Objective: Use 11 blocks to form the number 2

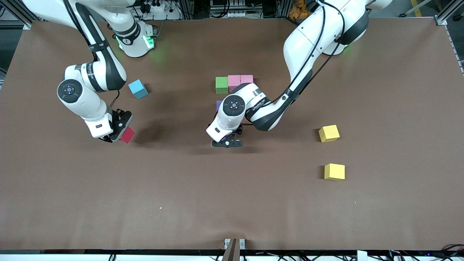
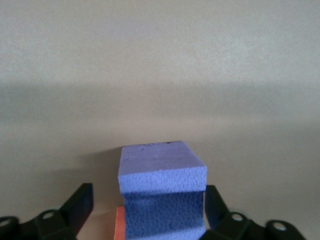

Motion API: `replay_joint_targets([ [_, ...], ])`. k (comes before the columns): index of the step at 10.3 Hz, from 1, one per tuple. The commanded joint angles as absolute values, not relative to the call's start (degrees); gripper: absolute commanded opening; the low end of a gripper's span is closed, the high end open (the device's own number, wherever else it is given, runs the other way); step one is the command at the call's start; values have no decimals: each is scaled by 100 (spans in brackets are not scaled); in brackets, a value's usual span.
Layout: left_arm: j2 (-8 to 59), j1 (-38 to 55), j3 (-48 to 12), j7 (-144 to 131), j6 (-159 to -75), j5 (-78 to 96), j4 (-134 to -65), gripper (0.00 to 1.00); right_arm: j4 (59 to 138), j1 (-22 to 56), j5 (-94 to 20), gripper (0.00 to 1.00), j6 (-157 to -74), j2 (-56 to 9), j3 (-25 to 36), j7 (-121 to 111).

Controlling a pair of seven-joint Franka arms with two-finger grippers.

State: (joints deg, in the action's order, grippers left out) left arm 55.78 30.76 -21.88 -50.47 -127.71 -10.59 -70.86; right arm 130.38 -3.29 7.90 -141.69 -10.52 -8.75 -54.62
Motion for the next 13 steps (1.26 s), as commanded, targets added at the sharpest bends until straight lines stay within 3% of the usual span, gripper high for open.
replay_joint_targets([
  [1, 5354, 3076, -2206, -4966, -12271, -1134, -7049, 100, 13069, -334, 694, 34, -14071, -914, -905, -5467],
  [4, 4722, 2832, -2293, -4957, -11629, -1072, -7058, 100, 13000, -334, 703, 34, -14071, -870, -1132, -5423],
  [6, 4440, 2603, -2320, -4966, -11453, -924, -7058, 100, 12501, -325, 694, 34, -13644, -887, -1606, -5344],
  [10, 3798, 1761, -2233, -4931, -10269, -1019, -7154, 100, 11007, 990, 205, 34, -12973, -1431, -1697, -4748],
  [13, 3806, 970, -2241, -4440, -10151, -1142, -7241, 100, 9471, 2201, 114, 34, -12841, -2606, -1391, -4080],
])
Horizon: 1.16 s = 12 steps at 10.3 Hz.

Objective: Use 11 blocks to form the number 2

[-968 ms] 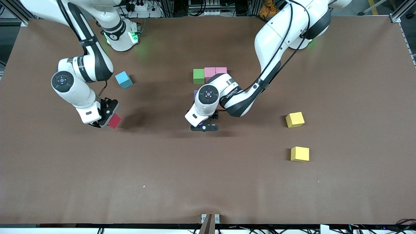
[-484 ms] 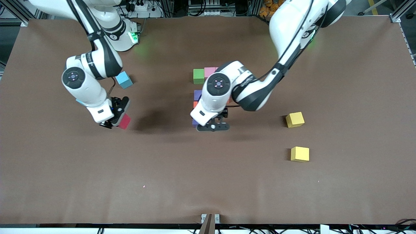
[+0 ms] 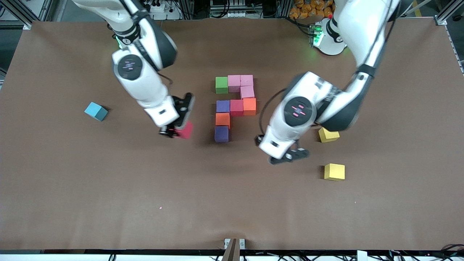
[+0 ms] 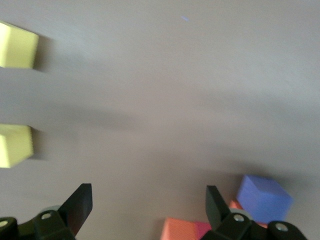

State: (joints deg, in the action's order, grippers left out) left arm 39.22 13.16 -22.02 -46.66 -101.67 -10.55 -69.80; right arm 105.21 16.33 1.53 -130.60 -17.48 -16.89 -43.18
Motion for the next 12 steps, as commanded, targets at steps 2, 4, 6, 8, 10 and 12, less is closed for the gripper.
replay_joint_targets([
  [2, 3867, 503, -2241, -3687, -10204, -1492, -7286, 100, 8477, 3684, 114, 34, -12596, -3327, -330, -3624],
  [4, 3893, 195, -2241, -3034, -10248, -1705, -7286, 100, 7817, 4585, 158, 34, -12700, -4057, 165, -3524],
  [6, 3998, -104, -2241, -2403, -10484, -1714, -7286, 100, 7621, 4929, 150, 34, -12866, -4419, 289, -3568],
  [8, 4113, -281, -2232, -1884, -10678, -1757, -7286, 100, 7463, 5141, 141, 34, -12867, -4675, 439, -3699],
  [10, 4218, -439, -2232, -1522, -10915, -1767, -7277, 100, 7514, 5089, 88, 34, -12815, -4693, 440, -3980],
  [12, 4463, -571, -2224, -1538, -11047, -1740, -7269, 100, 7523, 4958, 62, 34, -12797, -4711, 431, -4148],
])
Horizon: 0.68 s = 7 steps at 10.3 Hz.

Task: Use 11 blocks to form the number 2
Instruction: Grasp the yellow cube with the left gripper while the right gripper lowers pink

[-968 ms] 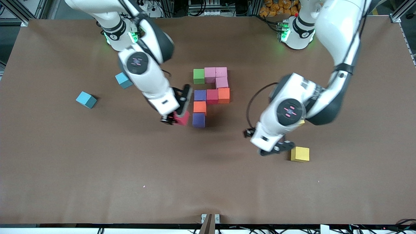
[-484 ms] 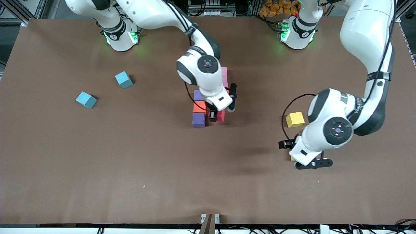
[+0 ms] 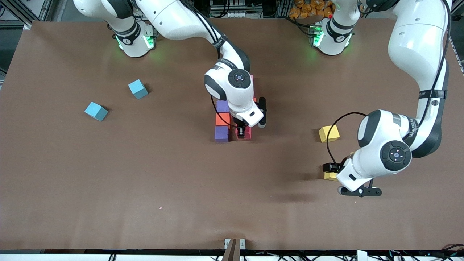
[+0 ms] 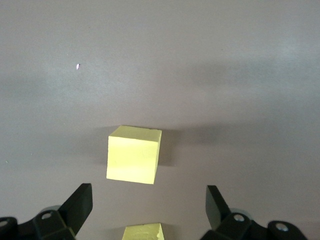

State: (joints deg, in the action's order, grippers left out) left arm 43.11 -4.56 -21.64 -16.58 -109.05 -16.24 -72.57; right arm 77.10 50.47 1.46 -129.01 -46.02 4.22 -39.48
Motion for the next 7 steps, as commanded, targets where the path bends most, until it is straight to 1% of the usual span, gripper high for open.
replay_joint_targets([
  [1, 4569, -650, -2224, -1503, -11274, -1758, -7277, 100, 7558, 4948, 1, 34, -12806, -4754, 431, -4148],
  [6, 4965, -782, -2145, -1213, -11566, -1899, -7277, 100, 7804, 4940, -53, 35, -12858, -4790, 352, -4201],
  [7, 4975, -782, -2145, -1265, -11566, -1881, -7277, 100, 7866, 4844, -61, 35, -12867, -4790, 221, -4158],
])
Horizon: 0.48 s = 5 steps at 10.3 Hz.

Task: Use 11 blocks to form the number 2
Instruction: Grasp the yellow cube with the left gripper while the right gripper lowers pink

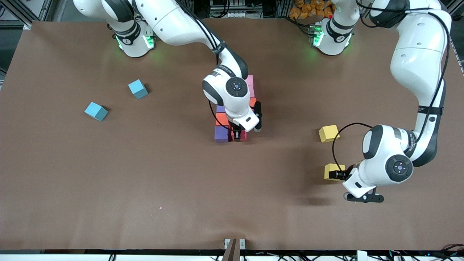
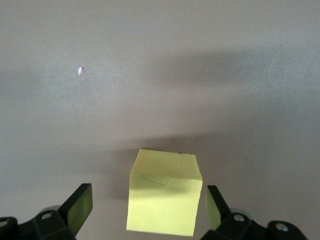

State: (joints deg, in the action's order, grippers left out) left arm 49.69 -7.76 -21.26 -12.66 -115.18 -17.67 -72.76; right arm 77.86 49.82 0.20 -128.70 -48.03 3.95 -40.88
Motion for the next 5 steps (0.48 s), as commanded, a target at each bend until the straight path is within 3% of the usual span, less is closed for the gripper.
replay_joint_targets([
  [1, 5027, -782, -2145, -1300, -11566, -1846, -7277, 100, 7875, 4738, -35, 35, -12876, -4790, 63, -4131],
  [5, 5098, -782, -2145, -1581, -11558, -1828, -7295, 100, 8084, 4623, 96, 33, -13042, -4764, 9, -4131],
])
